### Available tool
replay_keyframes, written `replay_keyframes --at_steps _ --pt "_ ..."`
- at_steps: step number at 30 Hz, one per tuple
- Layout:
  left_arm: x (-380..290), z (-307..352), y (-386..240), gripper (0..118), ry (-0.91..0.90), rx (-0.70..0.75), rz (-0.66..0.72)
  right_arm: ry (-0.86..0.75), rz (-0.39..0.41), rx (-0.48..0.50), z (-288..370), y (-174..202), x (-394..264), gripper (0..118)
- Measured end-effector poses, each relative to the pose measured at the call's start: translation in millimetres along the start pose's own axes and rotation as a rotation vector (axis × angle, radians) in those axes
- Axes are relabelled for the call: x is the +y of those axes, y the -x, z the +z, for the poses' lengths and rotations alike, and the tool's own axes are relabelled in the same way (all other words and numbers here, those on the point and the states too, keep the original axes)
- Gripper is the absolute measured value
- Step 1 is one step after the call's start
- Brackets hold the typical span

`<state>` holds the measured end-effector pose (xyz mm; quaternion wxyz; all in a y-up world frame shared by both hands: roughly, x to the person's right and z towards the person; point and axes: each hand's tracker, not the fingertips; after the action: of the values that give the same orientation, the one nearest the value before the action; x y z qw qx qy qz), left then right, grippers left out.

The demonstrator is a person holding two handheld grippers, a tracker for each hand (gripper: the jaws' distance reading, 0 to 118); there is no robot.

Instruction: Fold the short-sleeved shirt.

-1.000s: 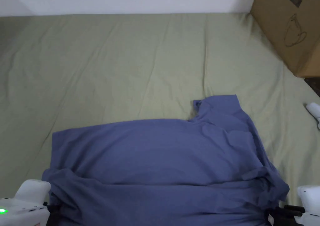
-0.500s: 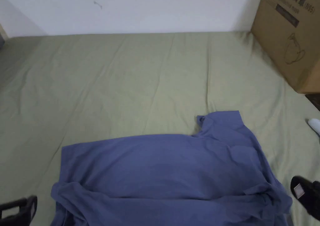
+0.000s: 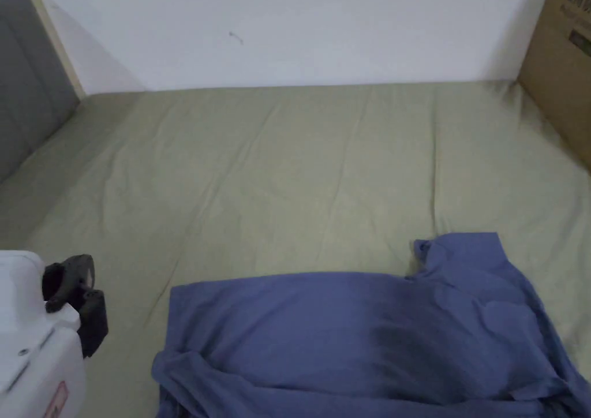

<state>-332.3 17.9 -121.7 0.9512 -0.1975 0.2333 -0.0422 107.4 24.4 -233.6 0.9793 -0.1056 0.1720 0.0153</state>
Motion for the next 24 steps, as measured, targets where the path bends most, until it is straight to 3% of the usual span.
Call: replay_keyframes --at_steps 2,6,11,15,16,17,18,19,20,21,24 --pt "1.5 -3.4 -6.9 0 0.016 -0.01 0.007 0.004 -0.031 0.014 -3.1 -6.5 -7.3 0" --pt "-3.0 -37.4 -15.1 0 0.096 -0.058 0.014 0.012 -0.016 0.0 -7.2 0.7 -4.9 0" --pt "-13.1 -136.6 -24.1 0 0.297 -0.151 0.017 0.035 -0.009 -0.003 -13.8 0.1 -5.4 0" --pt "-32.7 -229.3 -23.3 0 0.468 -0.152 0.126 0.07 -0.012 -0.013 -26.7 -15.1 -22.8 0" --pt "-39.6 -249.8 -22.6 10 0.494 -0.167 0.133 0.081 -0.011 -0.016 -29.4 -16.8 -23.8 0" --pt "-44.4 -267.0 -22.1 46 0.535 -0.181 0.155 0.095 -0.01 -0.02 -34.4 -15.8 -26.1 0" --pt "-51.1 -286.0 -25.2 112 0.606 -0.166 0.118 0.105 -0.012 -0.022 -39.0 -15.3 -28.4 0" --pt "-61.0 -304.4 -29.0 116 0.676 -0.149 0.085 0.114 -0.014 -0.024 -41.7 -16.4 -30.0 0" --pt "-66.5 -316.2 -30.9 108 0.602 -0.15 0.109 0.125 -0.012 -0.028 -44.2 -17.0 -31.4 0" --pt "-76.4 -325.3 -30.5 109 0.67 -0.126 0.082 0.133 -0.013 -0.031 -48.1 -19.4 -39.3 0" --pt "-99.0 -353.2 -30.5 109 0.749 -0.109 0.137 0.157 -0.02 -0.027 -54.3 -23.3 -48.6 0"
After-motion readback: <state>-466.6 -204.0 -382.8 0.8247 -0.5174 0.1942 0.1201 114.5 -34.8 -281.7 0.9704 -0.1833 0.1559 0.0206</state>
